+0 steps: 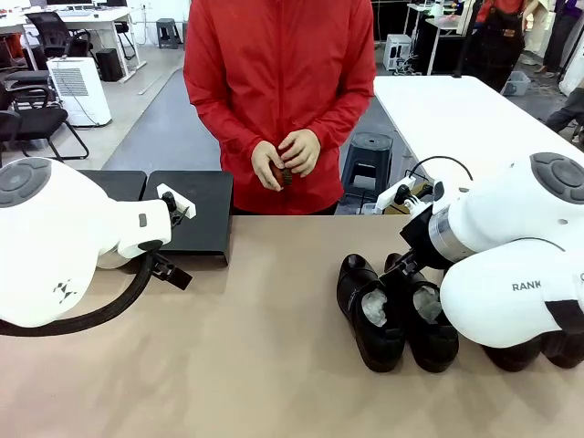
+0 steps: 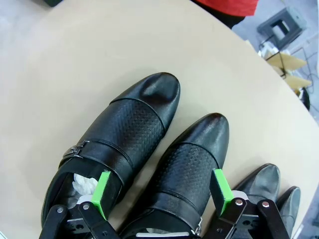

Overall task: Organize the shoes by placing them on the stand.
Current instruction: Pick up one Shoe and place it in the middle of the table.

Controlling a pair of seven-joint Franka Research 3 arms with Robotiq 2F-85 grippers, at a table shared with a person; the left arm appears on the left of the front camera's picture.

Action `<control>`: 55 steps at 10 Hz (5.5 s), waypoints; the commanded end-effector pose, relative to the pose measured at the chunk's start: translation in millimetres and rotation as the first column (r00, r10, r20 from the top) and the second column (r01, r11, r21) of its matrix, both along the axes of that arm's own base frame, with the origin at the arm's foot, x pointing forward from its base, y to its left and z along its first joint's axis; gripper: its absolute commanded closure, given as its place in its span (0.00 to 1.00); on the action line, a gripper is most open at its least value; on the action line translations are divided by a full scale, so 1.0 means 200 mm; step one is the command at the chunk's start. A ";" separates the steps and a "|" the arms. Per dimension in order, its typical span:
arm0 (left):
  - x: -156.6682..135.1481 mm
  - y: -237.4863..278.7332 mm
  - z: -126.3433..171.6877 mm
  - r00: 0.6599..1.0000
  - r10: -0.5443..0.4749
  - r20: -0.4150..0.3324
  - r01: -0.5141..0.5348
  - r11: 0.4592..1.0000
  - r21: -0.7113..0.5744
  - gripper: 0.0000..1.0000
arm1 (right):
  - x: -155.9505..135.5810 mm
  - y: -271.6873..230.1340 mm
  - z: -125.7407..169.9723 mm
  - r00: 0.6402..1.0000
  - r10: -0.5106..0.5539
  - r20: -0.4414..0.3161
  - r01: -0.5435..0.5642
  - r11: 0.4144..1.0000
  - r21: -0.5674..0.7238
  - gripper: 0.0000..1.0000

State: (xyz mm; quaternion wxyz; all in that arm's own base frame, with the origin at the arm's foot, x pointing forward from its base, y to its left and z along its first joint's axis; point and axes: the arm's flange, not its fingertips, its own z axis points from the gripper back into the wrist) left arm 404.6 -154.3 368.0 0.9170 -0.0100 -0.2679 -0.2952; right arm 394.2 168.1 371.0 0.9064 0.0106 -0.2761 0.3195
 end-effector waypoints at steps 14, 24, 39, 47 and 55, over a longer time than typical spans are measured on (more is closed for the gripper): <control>-0.01 0.01 0.01 1.000 0.003 0.000 -0.003 1.000 -0.002 0.00 | 0.00 0.00 0.00 1.000 -0.001 0.000 0.001 1.000 0.001 0.00; -0.21 0.30 0.61 0.995 -0.094 0.018 0.096 0.959 -0.267 0.00 | -0.27 -0.51 0.61 0.997 -0.051 -0.050 0.063 0.958 0.279 0.00; -0.24 0.48 0.74 1.000 -0.014 0.022 0.020 0.962 -0.271 0.00 | -0.28 -0.76 0.75 0.993 -0.103 -0.056 0.116 0.939 0.325 0.00; -0.24 0.48 0.74 1.000 -0.014 0.022 0.020 0.962 -0.271 0.00 | -0.28 -0.76 0.75 0.993 -0.103 -0.056 0.116 0.939 0.325 0.00; -0.24 0.48 0.74 1.000 -0.014 0.022 0.020 0.962 -0.271 0.00 | -0.28 -0.68 0.70 0.940 -0.299 -0.162 0.326 0.929 0.175 0.00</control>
